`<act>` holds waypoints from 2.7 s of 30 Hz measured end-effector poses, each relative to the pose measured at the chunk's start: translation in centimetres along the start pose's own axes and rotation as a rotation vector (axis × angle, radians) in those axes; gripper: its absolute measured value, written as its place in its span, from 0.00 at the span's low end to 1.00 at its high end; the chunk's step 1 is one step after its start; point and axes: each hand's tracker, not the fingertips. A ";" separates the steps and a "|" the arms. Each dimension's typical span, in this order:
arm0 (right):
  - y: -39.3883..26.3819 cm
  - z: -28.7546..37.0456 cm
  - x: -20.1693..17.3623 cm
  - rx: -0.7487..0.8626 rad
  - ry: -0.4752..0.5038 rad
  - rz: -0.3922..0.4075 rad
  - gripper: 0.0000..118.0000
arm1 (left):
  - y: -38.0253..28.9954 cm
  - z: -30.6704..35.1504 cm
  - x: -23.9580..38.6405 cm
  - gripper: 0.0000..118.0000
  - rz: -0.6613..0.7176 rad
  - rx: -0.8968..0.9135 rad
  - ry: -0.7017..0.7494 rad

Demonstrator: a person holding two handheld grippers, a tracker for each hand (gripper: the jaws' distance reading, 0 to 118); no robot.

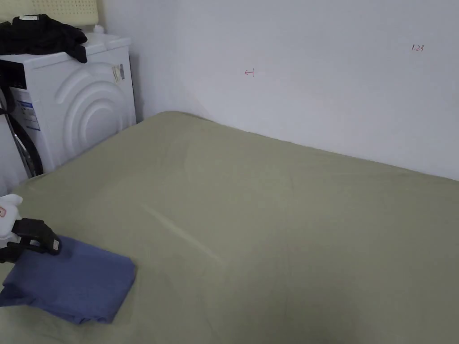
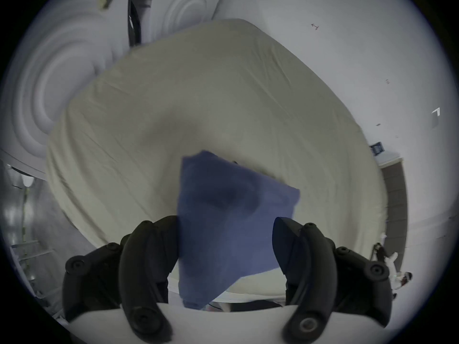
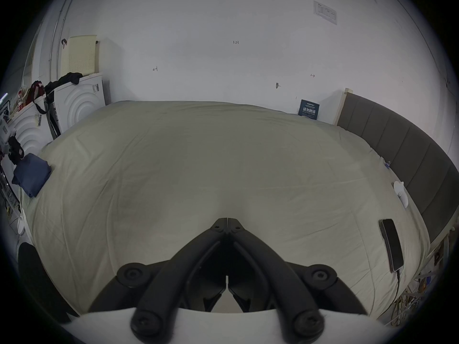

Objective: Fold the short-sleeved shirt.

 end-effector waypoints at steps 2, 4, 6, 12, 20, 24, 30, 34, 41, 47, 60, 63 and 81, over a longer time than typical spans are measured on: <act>0.2 0.1 0.1 0.006 0.005 -0.002 0.01 | -0.1 0.6 0.4 0.68 -0.007 0.047 0.060; 0.2 -0.1 0.2 0.011 0.011 -0.005 0.01 | -0.2 0.9 1.1 0.68 -0.030 0.111 0.118; 0.2 0.0 0.3 0.017 0.015 -0.008 0.01 | -0.8 0.6 2.1 0.68 -0.029 0.149 0.108; 0.6 0.3 0.7 0.033 0.022 -0.035 0.01 | -3.4 -3.2 6.0 0.67 -0.105 0.207 0.059; 1.8 0.6 2.0 0.078 0.012 -0.066 0.01 | -11.3 -5.0 17.6 0.18 -0.255 0.472 -0.012; 2.5 1.0 2.4 0.106 0.005 -0.079 0.01 | -14.8 -5.1 23.0 0.00 -0.322 0.585 -0.016; 3.8 1.5 2.6 0.163 -0.003 -0.099 0.01 | -19.6 -5.7 30.4 0.00 -0.371 0.736 -0.038; 4.5 2.0 2.8 0.207 -0.015 -0.114 0.01 | -22.3 -5.4 34.6 0.00 -0.410 0.787 -0.052; 5.4 2.8 3.2 0.255 -0.022 -0.152 0.01 | -24.5 -4.3 39.1 0.00 -0.467 0.882 -0.105; 6.3 3.6 2.7 0.305 -0.025 -0.150 0.01 | -24.3 -3.6 41.1 0.00 -0.462 0.921 -0.100; 6.5 4.2 1.6 0.350 -0.036 -0.103 0.01 | -23.6 -3.2 41.4 0.00 -0.472 0.946 -0.104; 6.4 4.3 1.5 0.359 -0.041 -0.099 0.01 | -23.6 -3.1 41.5 0.00 -0.475 0.954 -0.095; 6.7 5.5 0.3 0.393 -0.068 -0.073 0.02 | -23.3 -3.4 40.8 0.06 -0.487 0.961 -0.074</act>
